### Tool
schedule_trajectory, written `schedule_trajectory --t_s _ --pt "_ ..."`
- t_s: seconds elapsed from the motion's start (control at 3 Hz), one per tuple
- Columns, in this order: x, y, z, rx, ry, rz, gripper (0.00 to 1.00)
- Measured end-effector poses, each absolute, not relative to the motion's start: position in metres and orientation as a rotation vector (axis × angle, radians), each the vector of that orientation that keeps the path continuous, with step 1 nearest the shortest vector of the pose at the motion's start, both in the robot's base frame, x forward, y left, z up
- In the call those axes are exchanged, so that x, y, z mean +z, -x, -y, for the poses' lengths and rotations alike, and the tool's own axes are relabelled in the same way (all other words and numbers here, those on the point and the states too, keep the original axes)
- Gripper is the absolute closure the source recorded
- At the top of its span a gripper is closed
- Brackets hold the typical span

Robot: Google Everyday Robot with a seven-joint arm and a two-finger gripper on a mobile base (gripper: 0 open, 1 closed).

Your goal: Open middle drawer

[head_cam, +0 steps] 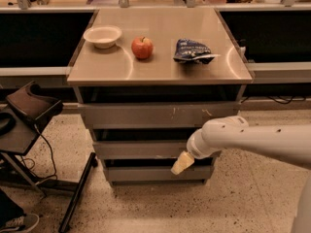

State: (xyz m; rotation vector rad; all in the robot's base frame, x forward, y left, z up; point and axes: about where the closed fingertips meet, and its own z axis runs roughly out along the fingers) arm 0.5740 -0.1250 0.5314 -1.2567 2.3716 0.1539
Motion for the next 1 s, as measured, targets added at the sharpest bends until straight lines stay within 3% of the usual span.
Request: schedule_trajectory --t_s 0.33,1.0 --pt "0.485 -0.583 0.141 0.247 1.364 -2.369 0.00" --pt "0.466 -0.615 0.156 0.191 1.672 -2.210 0.00"
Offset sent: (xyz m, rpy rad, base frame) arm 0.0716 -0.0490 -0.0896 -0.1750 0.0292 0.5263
